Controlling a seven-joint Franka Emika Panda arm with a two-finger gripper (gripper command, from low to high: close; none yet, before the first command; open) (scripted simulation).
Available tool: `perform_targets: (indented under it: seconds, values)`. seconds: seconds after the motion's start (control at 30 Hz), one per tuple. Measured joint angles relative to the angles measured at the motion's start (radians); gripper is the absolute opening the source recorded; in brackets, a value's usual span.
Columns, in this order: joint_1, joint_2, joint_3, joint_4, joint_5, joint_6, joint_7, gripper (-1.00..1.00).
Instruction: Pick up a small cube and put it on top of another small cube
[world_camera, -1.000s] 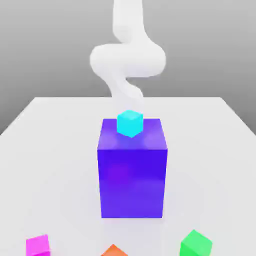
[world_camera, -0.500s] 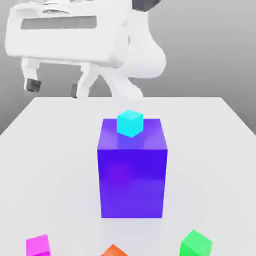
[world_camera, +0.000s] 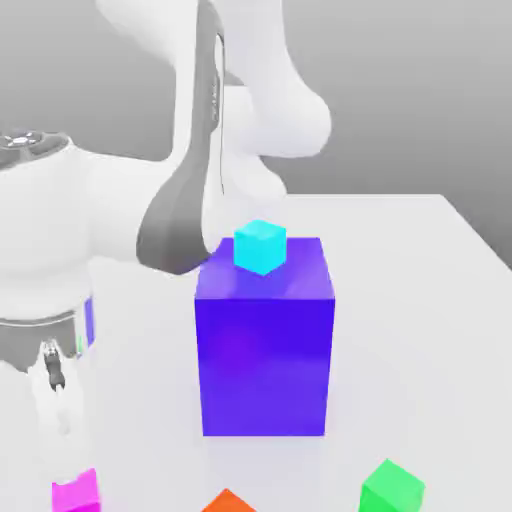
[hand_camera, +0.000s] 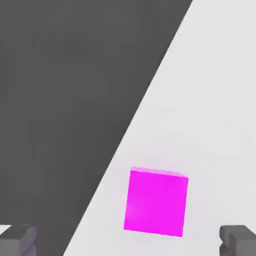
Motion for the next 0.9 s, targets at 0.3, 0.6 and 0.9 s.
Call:
perform_targets:
  seconds: [0.3, 0.6, 0.9]
  values:
    - [-0.005, 0.165, -0.001, 0.032, 0.009, 0.120, 0.010, -1.00]
    - [0.037, -0.004, 0.044, -0.012, -0.004, -0.006, -0.001, -1.00]
    - [0.261, -0.109, 0.244, -0.086, -0.087, -0.044, -0.042, -1.00]
